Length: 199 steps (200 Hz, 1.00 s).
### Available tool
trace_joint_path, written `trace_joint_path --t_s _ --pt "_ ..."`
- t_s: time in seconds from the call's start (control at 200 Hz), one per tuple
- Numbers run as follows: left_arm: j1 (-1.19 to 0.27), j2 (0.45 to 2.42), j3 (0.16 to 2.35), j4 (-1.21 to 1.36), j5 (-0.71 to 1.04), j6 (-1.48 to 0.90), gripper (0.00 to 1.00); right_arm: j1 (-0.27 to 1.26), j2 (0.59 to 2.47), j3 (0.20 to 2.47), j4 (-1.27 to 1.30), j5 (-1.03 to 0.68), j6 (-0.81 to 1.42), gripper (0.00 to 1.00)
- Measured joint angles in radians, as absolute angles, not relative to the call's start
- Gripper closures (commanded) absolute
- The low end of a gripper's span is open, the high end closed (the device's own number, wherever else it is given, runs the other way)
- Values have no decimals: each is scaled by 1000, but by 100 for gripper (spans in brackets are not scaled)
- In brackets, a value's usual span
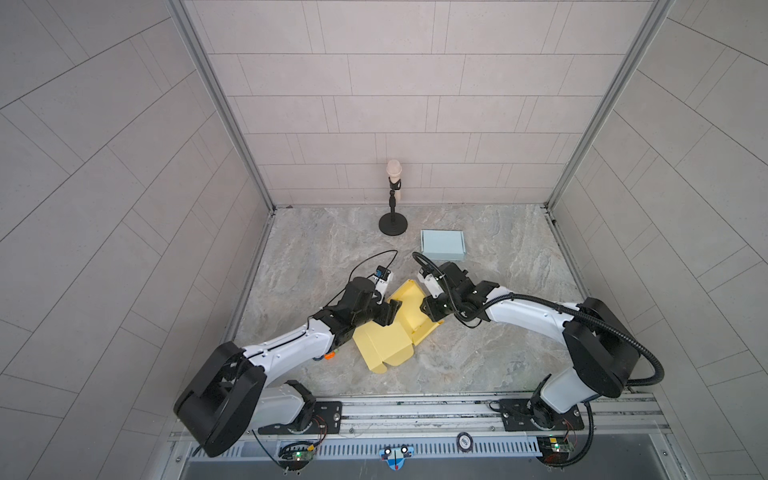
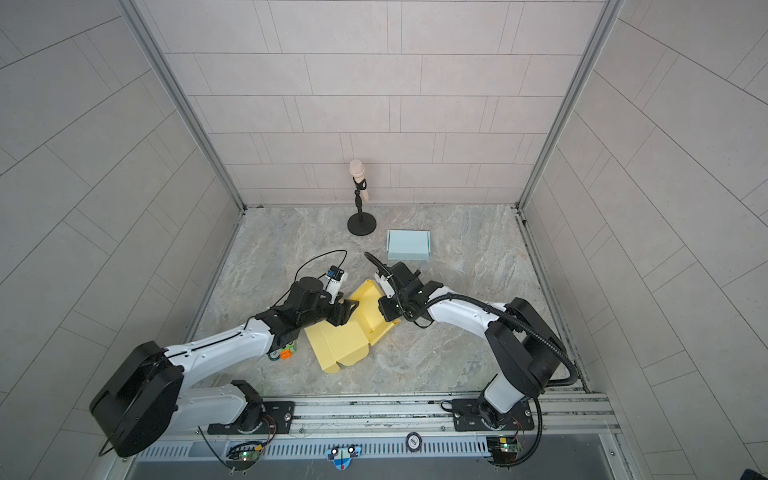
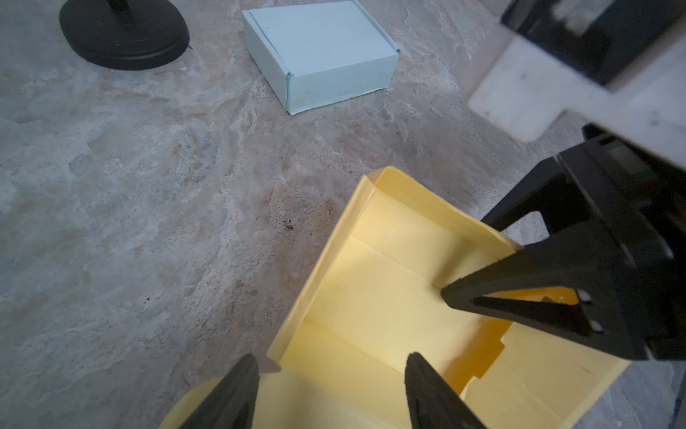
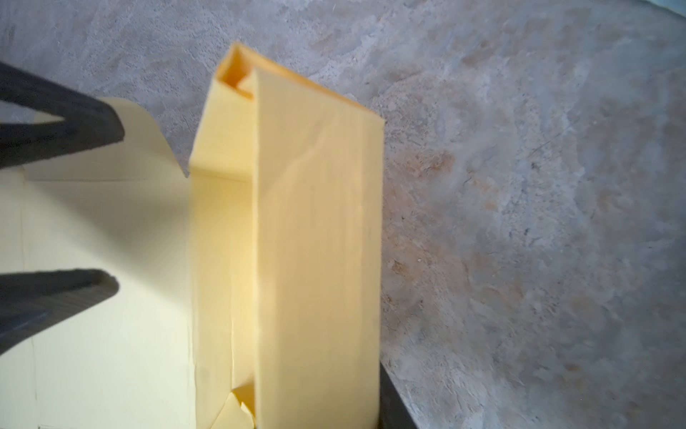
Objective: Fold the paper box
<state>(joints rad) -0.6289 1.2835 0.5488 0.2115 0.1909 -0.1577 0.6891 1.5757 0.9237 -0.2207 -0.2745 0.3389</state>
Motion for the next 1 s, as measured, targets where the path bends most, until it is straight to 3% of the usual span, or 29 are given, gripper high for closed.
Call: trace_joint_path --t_s 0.145,0.471,0.996 --pt "-622 1340 576 242 192 -134 42 689 1581 937 -233 -285 325 72" --pt "-619 1420 620 263 194 -97 67 689 1585 956 -245 -296 305 72" --pt "-618 1449 621 298 194 -86 73 689 1585 956 -254 -326 288 72"
